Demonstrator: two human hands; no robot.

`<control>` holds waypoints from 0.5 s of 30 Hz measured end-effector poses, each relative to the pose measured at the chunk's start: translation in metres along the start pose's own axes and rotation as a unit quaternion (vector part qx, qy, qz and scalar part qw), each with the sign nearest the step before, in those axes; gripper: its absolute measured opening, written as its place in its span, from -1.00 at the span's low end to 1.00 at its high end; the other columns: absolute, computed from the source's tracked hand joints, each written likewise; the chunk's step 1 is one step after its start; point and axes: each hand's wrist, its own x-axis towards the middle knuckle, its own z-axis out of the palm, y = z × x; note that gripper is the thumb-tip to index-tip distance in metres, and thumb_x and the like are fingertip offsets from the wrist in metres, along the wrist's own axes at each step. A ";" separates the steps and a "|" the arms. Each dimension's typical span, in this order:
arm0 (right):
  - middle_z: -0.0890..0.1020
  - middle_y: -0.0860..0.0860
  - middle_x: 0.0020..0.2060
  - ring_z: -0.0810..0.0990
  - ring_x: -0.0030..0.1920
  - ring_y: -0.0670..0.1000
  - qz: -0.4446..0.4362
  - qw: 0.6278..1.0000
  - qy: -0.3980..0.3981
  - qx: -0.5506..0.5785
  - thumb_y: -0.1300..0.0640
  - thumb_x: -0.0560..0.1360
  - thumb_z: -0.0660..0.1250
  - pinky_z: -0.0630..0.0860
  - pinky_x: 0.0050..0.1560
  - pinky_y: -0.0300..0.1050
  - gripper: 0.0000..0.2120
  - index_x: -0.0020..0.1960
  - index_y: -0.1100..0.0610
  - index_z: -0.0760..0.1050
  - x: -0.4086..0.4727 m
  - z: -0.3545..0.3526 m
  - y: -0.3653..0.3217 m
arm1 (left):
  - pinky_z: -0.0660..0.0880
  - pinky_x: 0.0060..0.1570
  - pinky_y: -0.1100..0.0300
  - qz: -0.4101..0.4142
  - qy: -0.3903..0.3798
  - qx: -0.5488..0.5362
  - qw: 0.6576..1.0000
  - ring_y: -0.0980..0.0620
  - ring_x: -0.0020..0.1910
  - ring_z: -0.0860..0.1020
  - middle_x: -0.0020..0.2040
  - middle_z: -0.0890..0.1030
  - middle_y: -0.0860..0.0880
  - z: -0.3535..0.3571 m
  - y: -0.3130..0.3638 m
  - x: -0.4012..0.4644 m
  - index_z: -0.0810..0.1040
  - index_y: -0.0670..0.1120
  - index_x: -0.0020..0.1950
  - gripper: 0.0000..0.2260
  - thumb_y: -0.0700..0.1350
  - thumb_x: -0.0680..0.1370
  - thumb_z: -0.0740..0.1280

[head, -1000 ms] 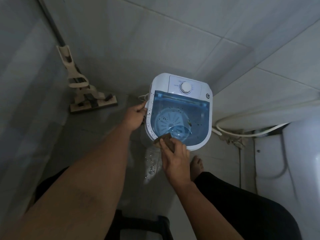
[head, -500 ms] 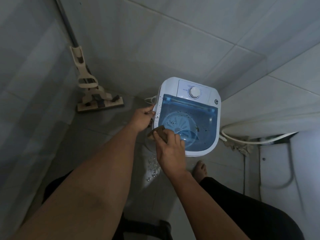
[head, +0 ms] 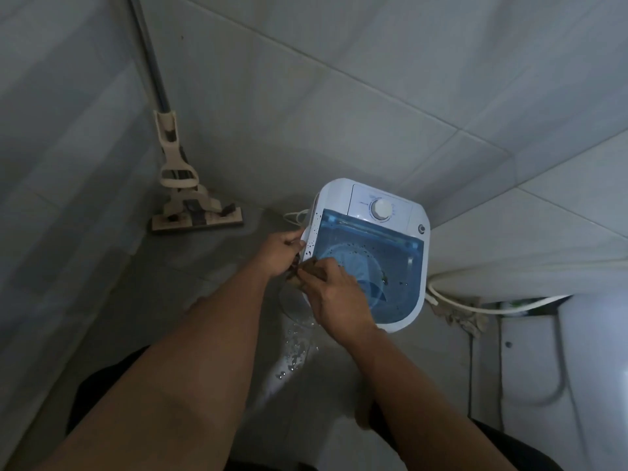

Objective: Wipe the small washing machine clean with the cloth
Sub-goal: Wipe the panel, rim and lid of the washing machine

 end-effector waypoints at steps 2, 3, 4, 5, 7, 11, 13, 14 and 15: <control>0.53 0.08 0.17 0.58 0.11 0.13 -0.034 0.995 -0.056 0.070 -0.10 0.65 0.21 0.58 0.12 0.09 -0.65 0.37 -0.09 0.57 0.010 -0.022 0.011 | 0.59 0.10 -0.12 -0.001 -0.003 -0.001 1.000 -0.04 -0.13 0.57 0.03 0.69 -0.19 0.000 0.000 0.000 0.56 0.01 0.35 -0.67 -0.20 0.62 0.27; 0.54 0.08 0.18 0.56 0.14 0.09 -0.043 0.992 -0.074 0.096 -0.08 0.66 0.23 0.55 0.17 0.05 -0.67 0.38 -0.08 0.58 0.019 -0.035 0.017 | 0.62 0.03 0.00 0.000 -0.004 -0.005 1.000 -0.01 -0.17 0.59 0.05 0.69 -0.19 -0.001 0.001 -0.001 0.55 0.01 0.36 -0.68 -0.21 0.62 0.27; 0.55 0.07 0.18 0.53 0.16 0.05 -0.039 0.990 -0.077 0.109 -0.04 0.68 0.25 0.53 0.20 0.03 -0.68 0.39 -0.08 0.57 0.030 -0.048 0.024 | 0.62 -0.10 0.15 0.001 -0.007 -0.015 1.000 0.06 -0.24 0.60 0.02 0.70 -0.16 -0.002 0.002 -0.002 0.55 0.00 0.36 -0.68 -0.21 0.62 0.27; 0.54 0.05 0.18 0.51 0.16 0.02 -0.025 0.990 -0.067 0.118 -0.02 0.69 0.26 0.51 0.21 -0.02 -0.69 0.40 -0.09 0.56 0.043 -0.060 0.031 | 0.59 -0.25 0.24 -0.001 -0.010 -0.019 1.000 0.13 -0.32 0.59 -0.05 0.70 -0.11 -0.002 0.003 -0.003 0.54 0.00 0.36 -0.68 -0.20 0.63 0.26; 0.53 0.05 0.17 0.51 0.18 0.03 0.013 0.992 -0.030 0.123 -0.03 0.69 0.26 0.42 0.18 -0.11 -0.68 0.42 -0.11 0.56 0.070 -0.082 0.044 | 0.52 -0.29 0.26 0.002 -0.016 -0.012 1.000 0.12 -0.36 0.56 -0.16 0.67 -0.03 -0.003 0.001 -0.002 0.55 0.02 0.35 -0.70 -0.18 0.63 0.26; 0.53 0.18 0.25 0.57 0.22 0.15 0.081 0.990 0.018 0.117 -0.04 0.69 0.29 0.42 0.23 -0.11 -0.62 0.46 0.02 0.52 0.128 -0.099 0.060 | 0.50 -0.19 0.12 0.005 -0.016 0.003 1.000 0.05 -0.32 0.49 -0.16 0.65 -0.03 -0.003 -0.004 0.004 0.51 0.18 0.33 -0.67 -0.15 0.62 0.28; 0.54 0.17 0.23 0.57 0.16 0.12 0.073 0.993 0.010 0.090 -0.09 0.68 0.25 0.50 0.27 -0.08 -0.63 0.43 -0.01 0.55 0.148 -0.092 0.062 | 0.51 -0.18 0.11 0.008 -0.011 0.005 1.000 0.05 -0.32 0.51 -0.10 0.66 -0.03 -0.004 -0.004 0.005 0.53 0.15 0.33 -0.68 -0.14 0.62 0.29; 0.55 0.15 0.20 0.58 0.13 0.11 0.061 0.996 -0.002 0.065 -0.11 0.67 0.22 0.55 0.24 -0.03 -0.65 0.38 -0.05 0.58 0.153 -0.083 0.061 | 0.51 -0.17 0.10 0.011 -0.011 0.004 1.000 0.04 -0.30 0.51 -0.07 0.67 -0.04 -0.004 -0.005 0.007 0.55 0.12 0.33 -0.69 -0.14 0.62 0.29; 0.54 0.12 0.18 0.59 0.11 0.13 0.052 0.998 -0.007 0.042 -0.12 0.66 0.22 0.59 0.19 0.03 -0.67 0.34 -0.08 0.60 0.154 -0.072 0.061 | 0.52 -0.17 0.09 0.011 -0.014 0.004 1.000 0.02 -0.28 0.52 -0.04 0.68 -0.04 -0.005 -0.005 0.007 0.56 0.11 0.32 -0.69 -0.14 0.62 0.29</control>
